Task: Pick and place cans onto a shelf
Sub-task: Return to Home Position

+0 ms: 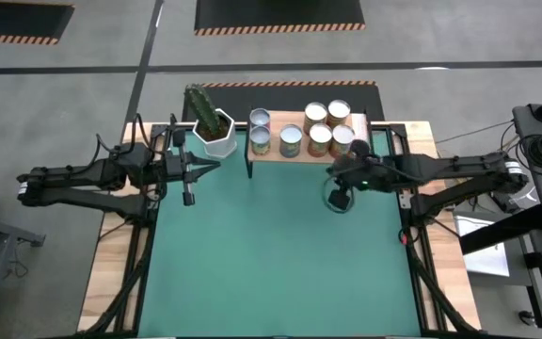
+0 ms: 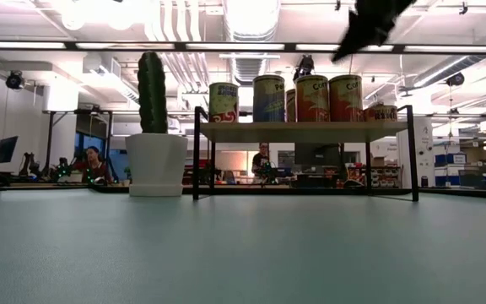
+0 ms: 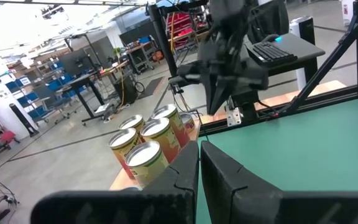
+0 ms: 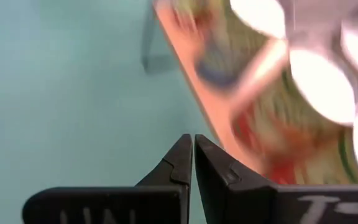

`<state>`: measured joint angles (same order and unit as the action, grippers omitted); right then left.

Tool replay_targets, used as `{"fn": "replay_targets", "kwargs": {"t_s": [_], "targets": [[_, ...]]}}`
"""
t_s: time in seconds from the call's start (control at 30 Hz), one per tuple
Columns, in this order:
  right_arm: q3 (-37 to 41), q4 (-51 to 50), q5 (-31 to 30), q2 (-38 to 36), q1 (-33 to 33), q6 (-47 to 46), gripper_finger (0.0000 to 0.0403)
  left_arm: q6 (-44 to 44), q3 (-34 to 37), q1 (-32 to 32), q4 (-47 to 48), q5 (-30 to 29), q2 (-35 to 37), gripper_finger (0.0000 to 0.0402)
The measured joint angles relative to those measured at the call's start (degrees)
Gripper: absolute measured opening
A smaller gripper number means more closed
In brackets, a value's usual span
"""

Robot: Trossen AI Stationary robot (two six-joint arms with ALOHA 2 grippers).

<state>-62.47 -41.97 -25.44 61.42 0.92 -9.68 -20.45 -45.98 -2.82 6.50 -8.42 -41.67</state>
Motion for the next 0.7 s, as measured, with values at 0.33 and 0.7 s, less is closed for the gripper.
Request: {"fn": "replay_targets", "kwargs": {"t_s": [0.33,0.7], "targets": [[16.80,41.34,12.20,-10.77,1.43,19.44,0.0009,2.50,0.00,0.01,0.01,0.01,-0.78,0.0000],[31.33,55.92,23.12,-20.26,1.43,23.88,0.0009,6.49,4.62,0.00,3.68,12.03,0.39,0.0000]]}}
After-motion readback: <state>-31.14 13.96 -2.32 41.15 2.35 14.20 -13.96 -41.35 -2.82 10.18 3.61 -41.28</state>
